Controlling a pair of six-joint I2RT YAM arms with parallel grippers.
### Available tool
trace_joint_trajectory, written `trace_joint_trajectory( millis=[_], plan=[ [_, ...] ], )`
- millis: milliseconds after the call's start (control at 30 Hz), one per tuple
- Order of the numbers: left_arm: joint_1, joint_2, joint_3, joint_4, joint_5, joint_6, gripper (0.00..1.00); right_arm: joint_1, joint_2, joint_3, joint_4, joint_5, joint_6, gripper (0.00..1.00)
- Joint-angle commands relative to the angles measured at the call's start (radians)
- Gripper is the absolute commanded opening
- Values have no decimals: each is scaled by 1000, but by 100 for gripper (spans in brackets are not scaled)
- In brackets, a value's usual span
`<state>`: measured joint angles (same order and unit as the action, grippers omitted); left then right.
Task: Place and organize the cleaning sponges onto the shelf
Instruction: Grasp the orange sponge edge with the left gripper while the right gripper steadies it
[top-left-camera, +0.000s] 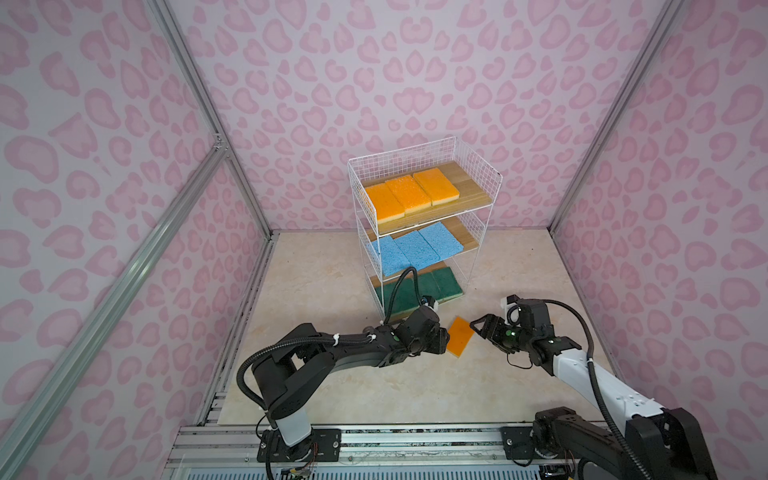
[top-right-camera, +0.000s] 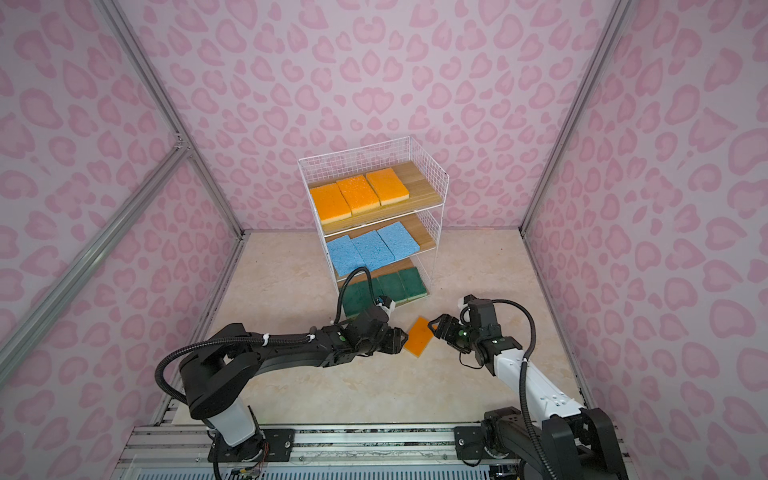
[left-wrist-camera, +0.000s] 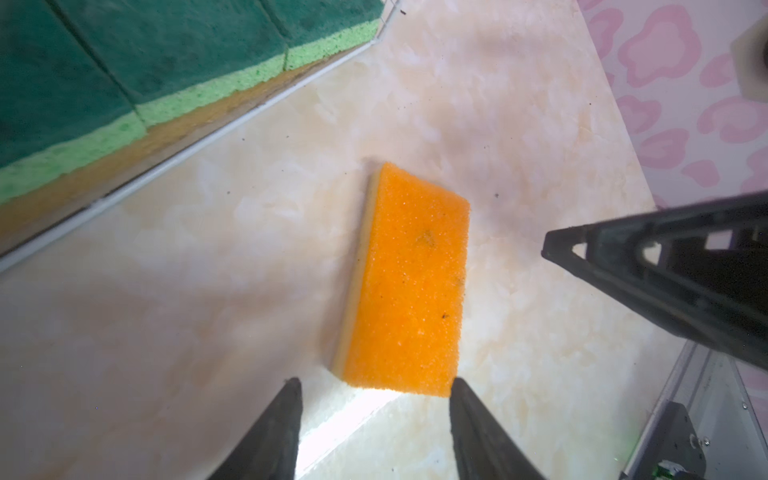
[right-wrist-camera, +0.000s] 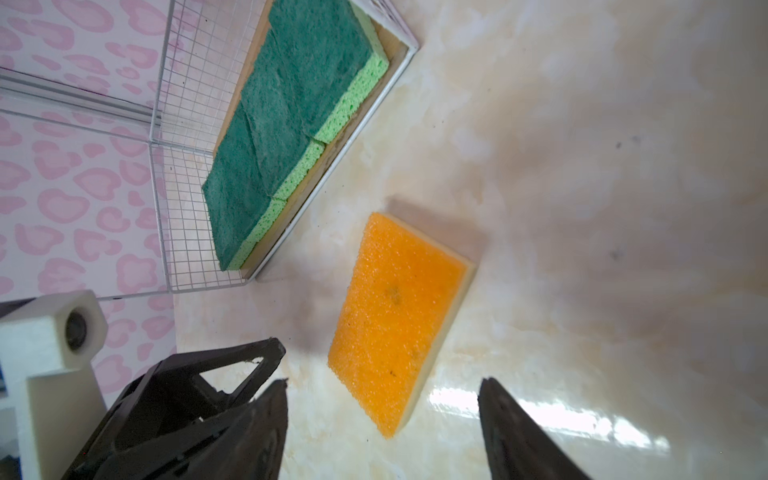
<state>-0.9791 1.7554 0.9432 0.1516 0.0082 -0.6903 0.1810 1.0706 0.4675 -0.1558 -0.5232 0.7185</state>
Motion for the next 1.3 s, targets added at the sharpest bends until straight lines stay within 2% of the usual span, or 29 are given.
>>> trace_joint_trajectory(
  millis=[0,167,433,633,933,1267],
  plan=[
    [2,40,27,31,51,1,58,-6,-37,-20,-40,3,-13,73],
    [-2,87,37,83,94,-20,52,-20,-96,-47,-37,14,0,73],
    [-23,146,63,75,83,-39,47,-25,-98,-43,-22,2,2,73],
    [-31,168,80,57,57,-44,26,-25,-96,-35,-32,-12,-4,73],
    [-34,128,69,51,46,-92,5,-26,-155,-47,-30,-12,-3,78],
    [-58,-13,-6,53,-53,-224,4,-22,-211,-67,-45,-21,-20,79]
  ],
)
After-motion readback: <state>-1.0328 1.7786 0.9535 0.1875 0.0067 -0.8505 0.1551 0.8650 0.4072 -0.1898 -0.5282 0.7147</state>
